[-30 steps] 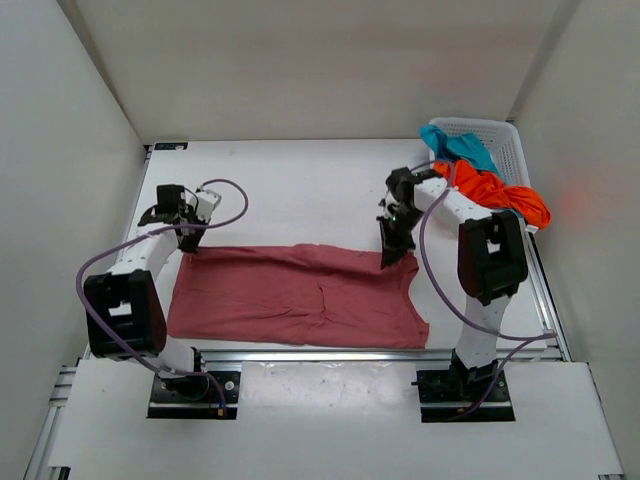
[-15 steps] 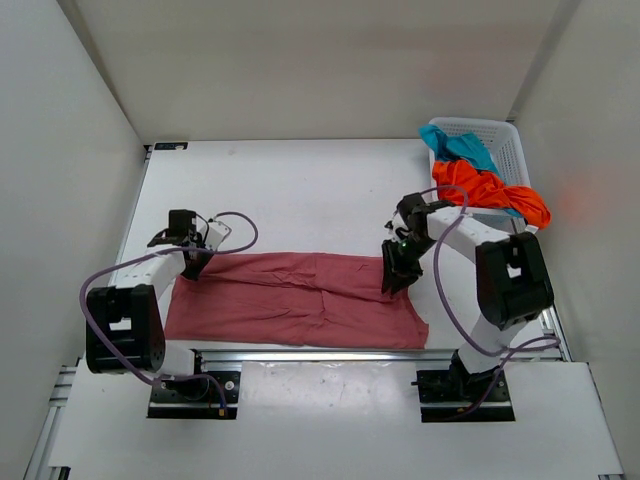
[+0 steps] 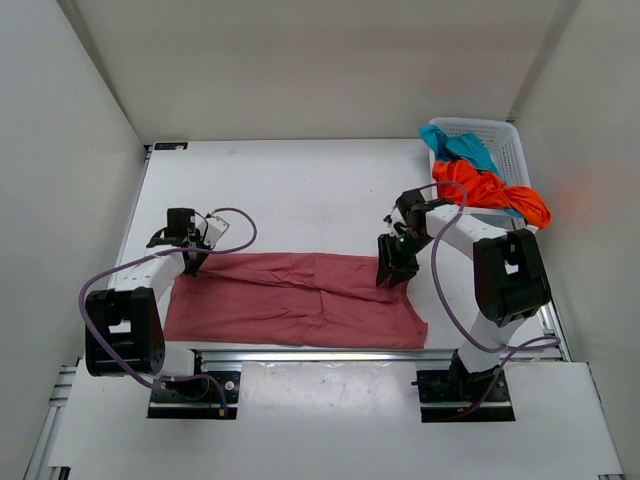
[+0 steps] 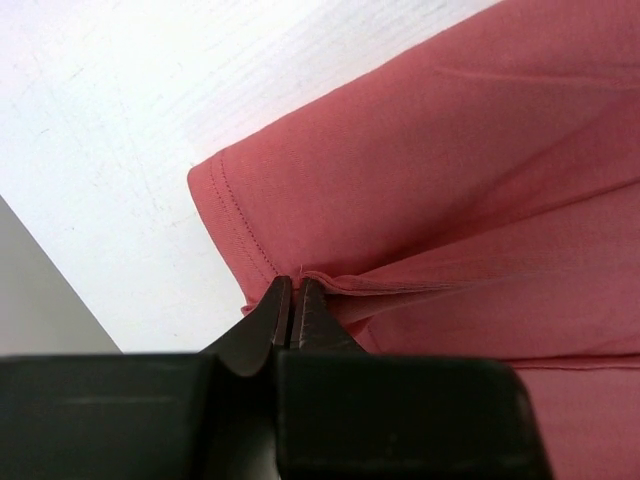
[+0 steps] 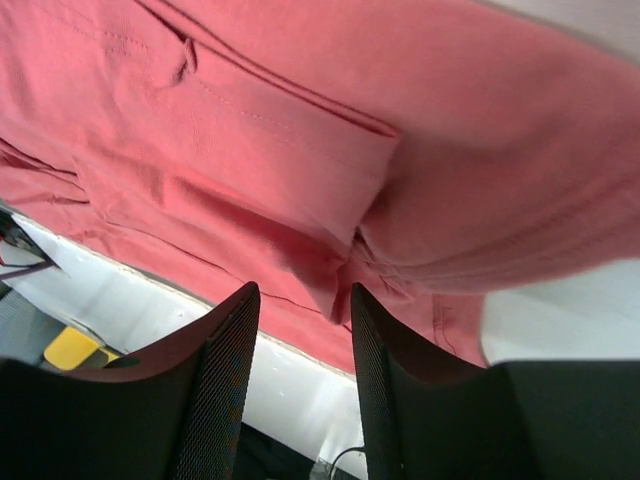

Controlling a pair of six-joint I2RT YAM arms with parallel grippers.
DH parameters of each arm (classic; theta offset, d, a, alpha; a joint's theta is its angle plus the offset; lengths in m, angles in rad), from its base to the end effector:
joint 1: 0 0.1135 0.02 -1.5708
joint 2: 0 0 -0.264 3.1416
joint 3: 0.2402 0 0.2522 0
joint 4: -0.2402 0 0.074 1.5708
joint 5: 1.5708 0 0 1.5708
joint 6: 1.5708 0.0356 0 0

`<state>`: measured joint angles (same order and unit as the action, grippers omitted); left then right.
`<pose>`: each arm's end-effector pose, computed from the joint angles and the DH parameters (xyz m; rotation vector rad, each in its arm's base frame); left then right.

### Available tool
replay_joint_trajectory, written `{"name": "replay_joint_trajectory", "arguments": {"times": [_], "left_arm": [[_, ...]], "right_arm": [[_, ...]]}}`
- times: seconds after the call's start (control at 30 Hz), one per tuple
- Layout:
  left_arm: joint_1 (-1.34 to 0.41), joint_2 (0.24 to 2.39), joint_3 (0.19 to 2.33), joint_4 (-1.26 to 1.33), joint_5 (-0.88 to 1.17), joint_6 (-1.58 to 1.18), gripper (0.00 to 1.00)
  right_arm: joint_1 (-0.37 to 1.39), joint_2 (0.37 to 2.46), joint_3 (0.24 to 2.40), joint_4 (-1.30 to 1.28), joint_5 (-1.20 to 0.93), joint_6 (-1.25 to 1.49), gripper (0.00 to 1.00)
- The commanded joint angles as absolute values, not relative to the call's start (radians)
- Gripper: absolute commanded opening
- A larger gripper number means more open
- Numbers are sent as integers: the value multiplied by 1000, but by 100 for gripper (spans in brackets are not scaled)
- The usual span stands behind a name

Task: Fold and stack the t-shirts
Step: Fold the other side of the tshirt into a rectangle

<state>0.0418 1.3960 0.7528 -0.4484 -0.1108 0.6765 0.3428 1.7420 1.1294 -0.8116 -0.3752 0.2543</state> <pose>0.2561 0.0147 0.1775 0.8099 2.5833 0.3730 0.2928 0.1183 0.1759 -0.1774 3.0461 0.6194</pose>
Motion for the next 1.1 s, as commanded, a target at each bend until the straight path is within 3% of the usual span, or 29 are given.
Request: {"name": "replay_joint_trajectory", "arguments": {"times": [0.0,0.3,0.37,0.43,1.0,1.07], "left_arm": [[38,1361,769,-416,-127,667,0],[41,1365,762,-385,-138,678,0],[43,1362,761,-388,-138,683,0],[37,1358,761,-388,-144,692,0],[12,1286,692,-466,-132,764,0],[11,1282,683,-492,-130,775,2]], "right_arm": [[374,1772,1127,-825,-410,244,47],[387,1851,1111,-891,-451,209,35],[365,1839,1103,-884,-448,210,13],[354,1816,1095,-884,-453,216,0],[345,1761,1029,-948,-483,146,0],[330,1767,1029,-962,-480,138,8]]}}
